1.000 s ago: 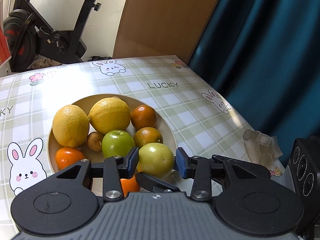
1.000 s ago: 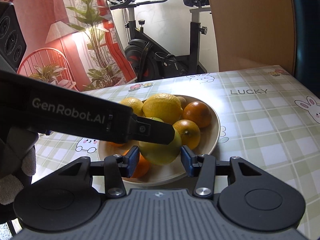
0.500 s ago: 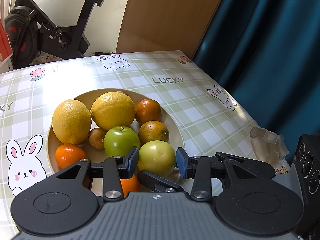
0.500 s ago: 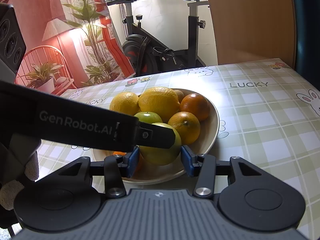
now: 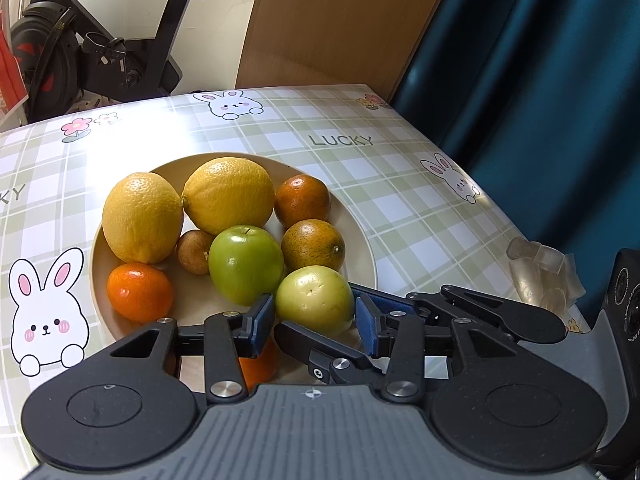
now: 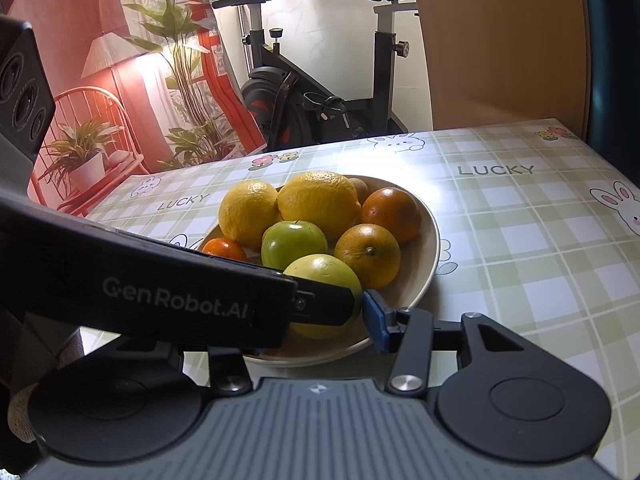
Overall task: Organize fruits
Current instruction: 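Withdraw the left tool from the plate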
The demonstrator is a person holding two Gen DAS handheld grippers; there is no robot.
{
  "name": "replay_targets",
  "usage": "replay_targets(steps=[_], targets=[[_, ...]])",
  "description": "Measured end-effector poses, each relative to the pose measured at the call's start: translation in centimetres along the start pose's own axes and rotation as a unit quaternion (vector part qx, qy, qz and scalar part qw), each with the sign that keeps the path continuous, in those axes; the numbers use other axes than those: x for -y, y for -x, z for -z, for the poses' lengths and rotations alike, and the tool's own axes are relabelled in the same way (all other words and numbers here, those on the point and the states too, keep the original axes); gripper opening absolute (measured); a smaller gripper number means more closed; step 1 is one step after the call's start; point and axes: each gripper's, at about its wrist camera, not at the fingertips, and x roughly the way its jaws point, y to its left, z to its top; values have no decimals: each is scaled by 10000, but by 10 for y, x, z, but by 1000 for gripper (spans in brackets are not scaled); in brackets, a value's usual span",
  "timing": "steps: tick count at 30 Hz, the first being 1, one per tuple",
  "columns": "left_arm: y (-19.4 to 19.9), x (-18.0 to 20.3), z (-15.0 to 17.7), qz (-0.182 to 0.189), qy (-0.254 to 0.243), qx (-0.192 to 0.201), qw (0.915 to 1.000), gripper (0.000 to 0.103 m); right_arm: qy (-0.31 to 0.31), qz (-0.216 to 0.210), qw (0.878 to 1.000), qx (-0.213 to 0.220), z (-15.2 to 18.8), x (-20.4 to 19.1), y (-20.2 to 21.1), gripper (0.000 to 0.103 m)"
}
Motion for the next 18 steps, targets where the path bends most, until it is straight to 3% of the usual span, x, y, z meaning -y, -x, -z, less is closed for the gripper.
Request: replay_targets(steps=[18], targets=[[7,-6,0,93,211,65,9997,48,38,31,10000,-40,-2,1,-2,50]])
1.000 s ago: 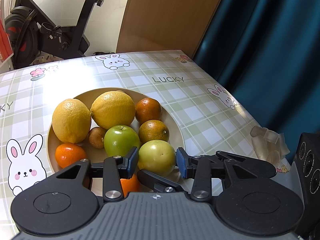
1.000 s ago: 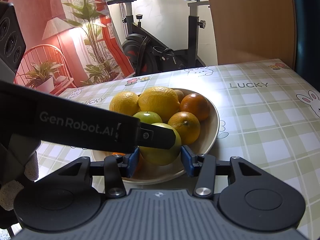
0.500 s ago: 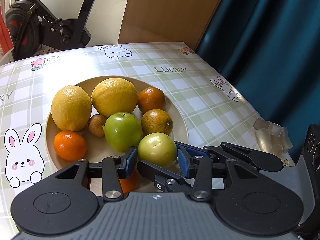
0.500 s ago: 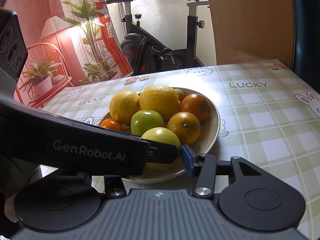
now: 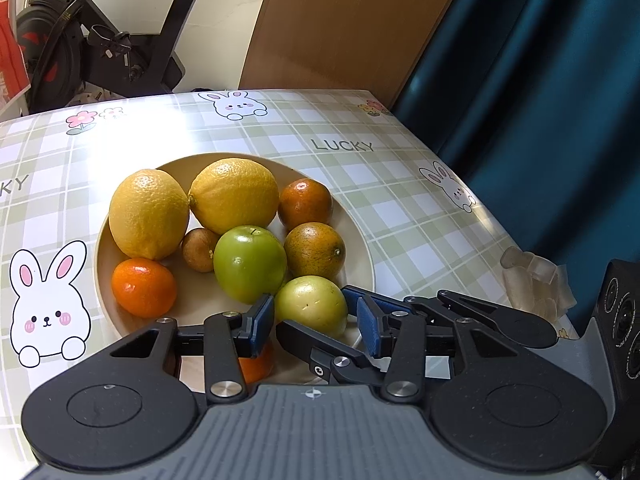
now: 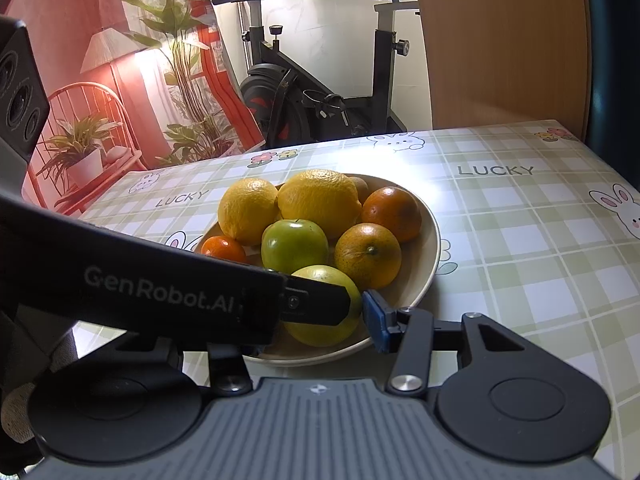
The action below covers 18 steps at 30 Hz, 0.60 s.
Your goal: Organize fruits
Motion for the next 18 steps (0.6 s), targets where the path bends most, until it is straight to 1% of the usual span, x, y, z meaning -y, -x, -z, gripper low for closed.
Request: replay_targets(steps=[9,11,13,14,15,17,18], targets=[[13,-6,-1,-28,127,170,9998,49,56,68,10000,-28,-2,2,1,50],[18,-8,-1,-76,150,215,9996,52,89,98,9999,-56,-3,1,2,50],[25,-10,0,-130,204,298,9993,53,120,137,9998,-67,-5,1,3,53],[30,-13,0,-150,252,349,9990,54,132,159,9998,-66,-6,0,5,55],[35,-16,-1,-171,304,401,9986,56,140,174,9997,-57,-7,0,7,57],[44,-21,0,-230,374,483,9979,57,168,207,9996,-50,-8,0,10,58],[50,-23,0,-282,395,523,9975,58,190,224,9996,-53,-9,-1,12,60]])
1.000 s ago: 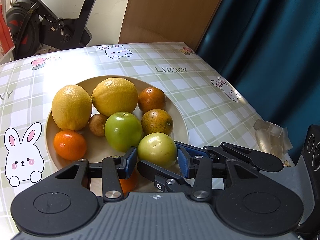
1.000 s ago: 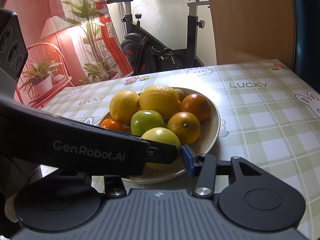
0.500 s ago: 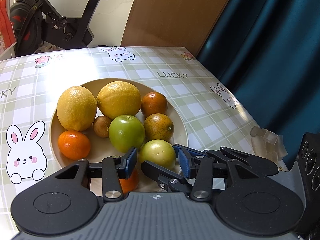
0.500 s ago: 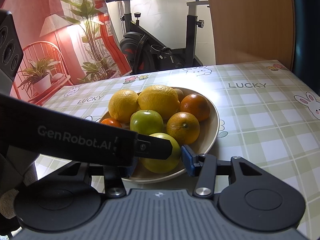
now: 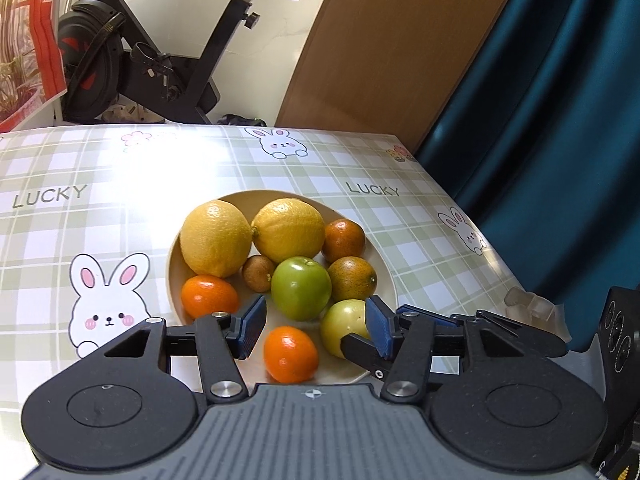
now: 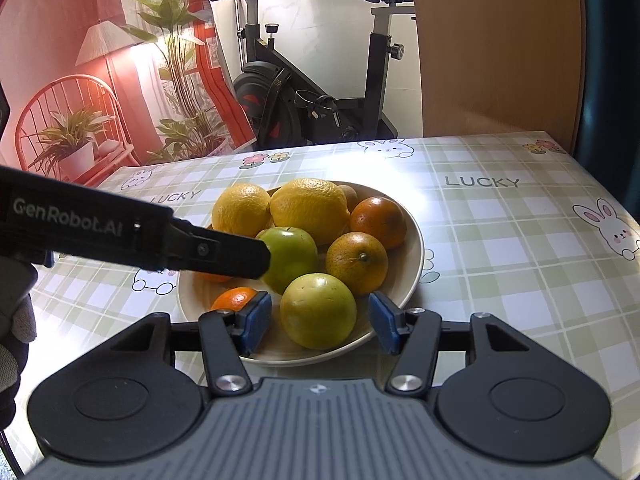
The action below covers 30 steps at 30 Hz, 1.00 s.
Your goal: Organize fruits
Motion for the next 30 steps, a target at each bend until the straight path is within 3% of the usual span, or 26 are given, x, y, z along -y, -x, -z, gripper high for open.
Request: replay_targets(steps=[6,15,25,30], targets=[[39,-12,-3,-190,107,345,9992,79,171,74,9998,83,-7,-2,16,80],[100,2,-8,-829,-271,895,9922,91,354,51,9990,252,-25,-17,48,103],[178,18,-3,-1373,-195,1819,9735,96,332,72,9977,590,-45,-44,94,103],[207,38,-3,-1843,-330,2183,9577,100,386,97,9966,719,-56,-63,115,103]])
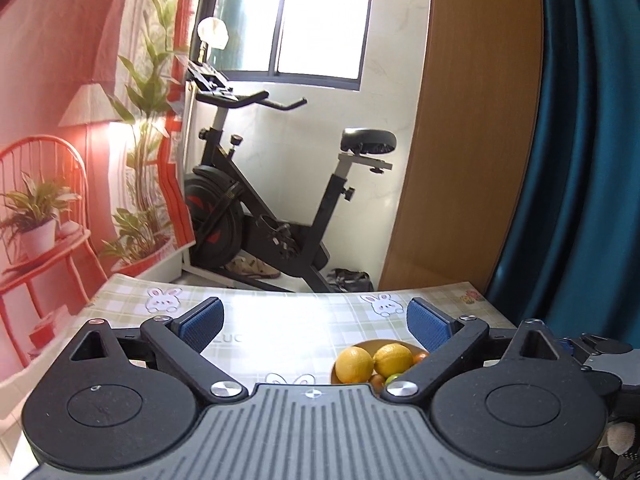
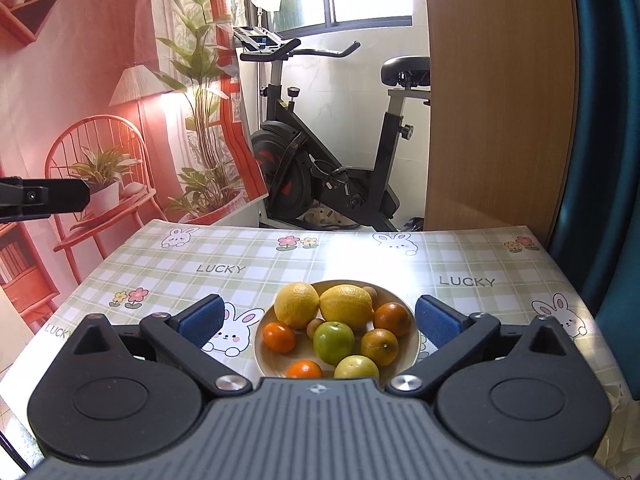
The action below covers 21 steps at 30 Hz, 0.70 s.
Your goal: Organize fruits
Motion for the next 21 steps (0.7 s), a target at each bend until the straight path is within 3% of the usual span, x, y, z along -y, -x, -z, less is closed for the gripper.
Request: replay_targets(steps=[10,21], targets=[[38,3,-13,-452,6,237,9987,100,18,-169,9991,387,-20,-15,39,103],[53,11,-16,-567,-62,368,9977,100,-28,-195,9986,496,-24,-17,55,103]])
